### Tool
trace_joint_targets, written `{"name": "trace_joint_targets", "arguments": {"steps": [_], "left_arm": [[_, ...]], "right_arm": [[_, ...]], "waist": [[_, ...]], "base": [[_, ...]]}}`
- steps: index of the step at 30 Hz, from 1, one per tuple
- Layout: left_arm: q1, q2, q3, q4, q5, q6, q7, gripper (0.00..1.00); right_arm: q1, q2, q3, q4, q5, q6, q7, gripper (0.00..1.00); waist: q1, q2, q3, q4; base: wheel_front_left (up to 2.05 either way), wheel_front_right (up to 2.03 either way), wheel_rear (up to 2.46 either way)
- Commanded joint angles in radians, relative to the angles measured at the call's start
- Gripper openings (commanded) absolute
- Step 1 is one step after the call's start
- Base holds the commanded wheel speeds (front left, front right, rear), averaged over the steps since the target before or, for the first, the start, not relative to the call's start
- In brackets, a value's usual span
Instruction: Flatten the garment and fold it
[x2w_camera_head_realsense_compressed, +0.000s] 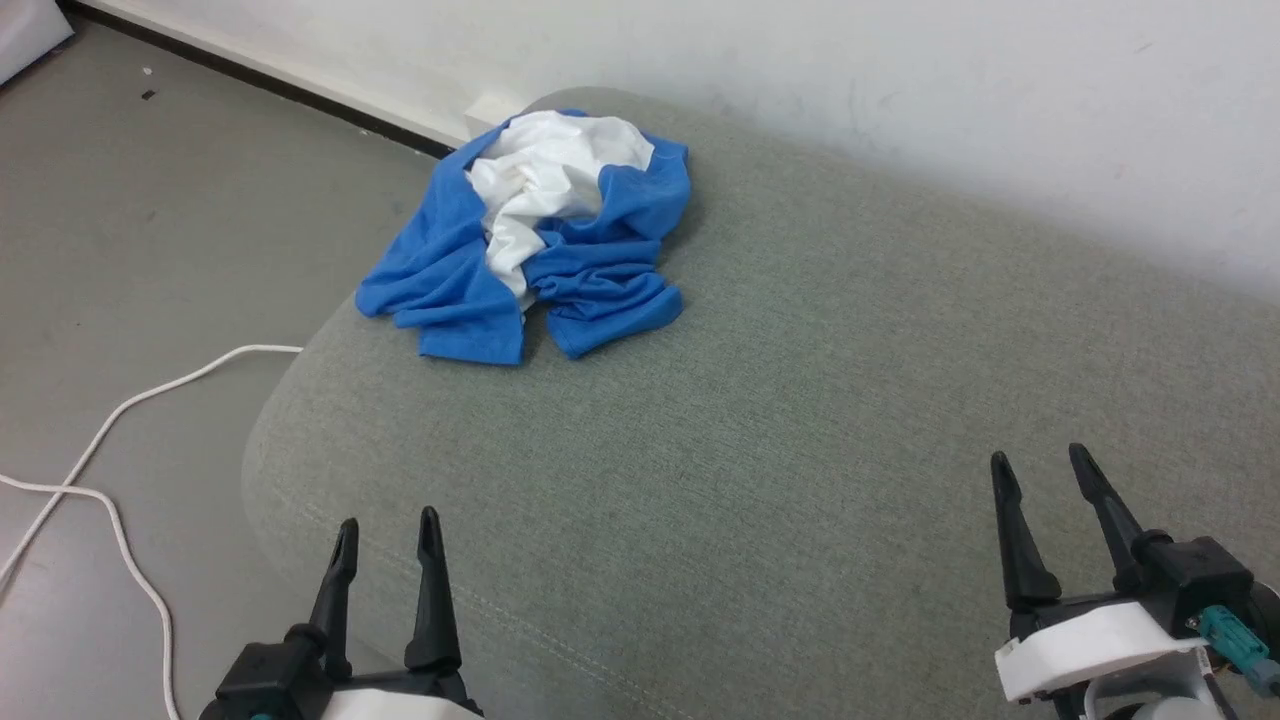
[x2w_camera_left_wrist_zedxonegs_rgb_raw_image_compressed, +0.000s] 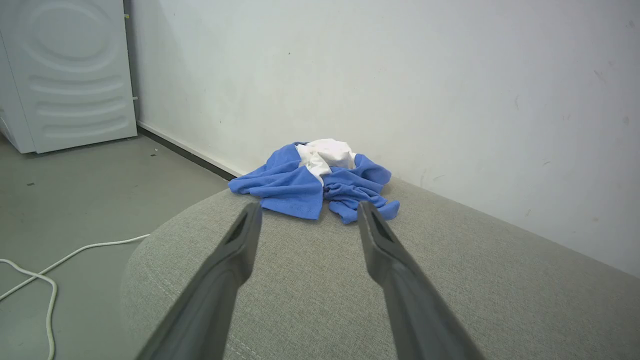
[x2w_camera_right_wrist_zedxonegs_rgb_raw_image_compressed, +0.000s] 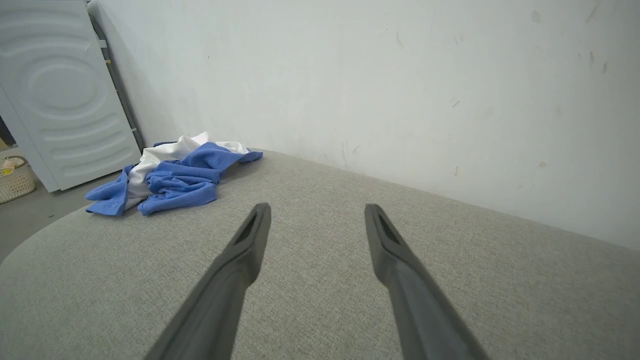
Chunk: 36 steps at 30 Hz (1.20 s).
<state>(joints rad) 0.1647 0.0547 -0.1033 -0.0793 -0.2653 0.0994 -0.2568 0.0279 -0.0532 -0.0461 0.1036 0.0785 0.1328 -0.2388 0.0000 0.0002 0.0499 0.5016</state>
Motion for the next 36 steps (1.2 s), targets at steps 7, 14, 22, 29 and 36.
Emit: {"name": "trace_joint_targets", "arguments": {"steps": [7, 14, 22, 29, 36], "left_arm": [[0.005, -0.005, -0.009, -0.013, -0.018, 0.007, -0.005, 1.00], [-0.033, -0.005, -0.011, -0.081, -0.072, 0.004, -0.005, 1.00], [-0.202, 0.030, -0.036, -0.217, -0.064, 0.005, 0.079, 1.00], [-0.472, 0.098, 0.012, -0.234, -0.041, 0.037, 0.278, 1.00], [-0.719, 0.176, 0.059, -0.121, -0.061, 0.036, 0.463, 1.00]], "right_arm": [[0.001, 0.003, -0.006, -0.014, 0.002, -0.002, 0.003, 1.00], [0.024, 0.003, -0.031, -0.040, 0.010, -0.002, 0.013, 1.00], [0.034, -0.010, -0.069, -0.122, 0.007, -0.002, 0.047, 1.00], [0.013, -0.069, -0.071, -0.244, 0.030, -0.002, 0.097, 1.00], [0.001, -0.143, -0.070, -0.379, 0.071, -0.002, 0.149, 1.00]], "waist": [[0.0000, -0.0002, 0.006, -0.006], [0.0000, -0.0002, 0.018, -0.010], [0.0000, -0.0002, 0.069, -0.030], [0.0000, -0.0002, 0.167, -0.063], [0.0000, -0.0002, 0.283, -0.110]], "base": [[0.00, 0.00, 0.00], [0.00, 0.00, 0.00], [0.00, 0.00, 0.00], [0.00, 0.00, 0.00], [0.00, 0.00, 0.00]]}}
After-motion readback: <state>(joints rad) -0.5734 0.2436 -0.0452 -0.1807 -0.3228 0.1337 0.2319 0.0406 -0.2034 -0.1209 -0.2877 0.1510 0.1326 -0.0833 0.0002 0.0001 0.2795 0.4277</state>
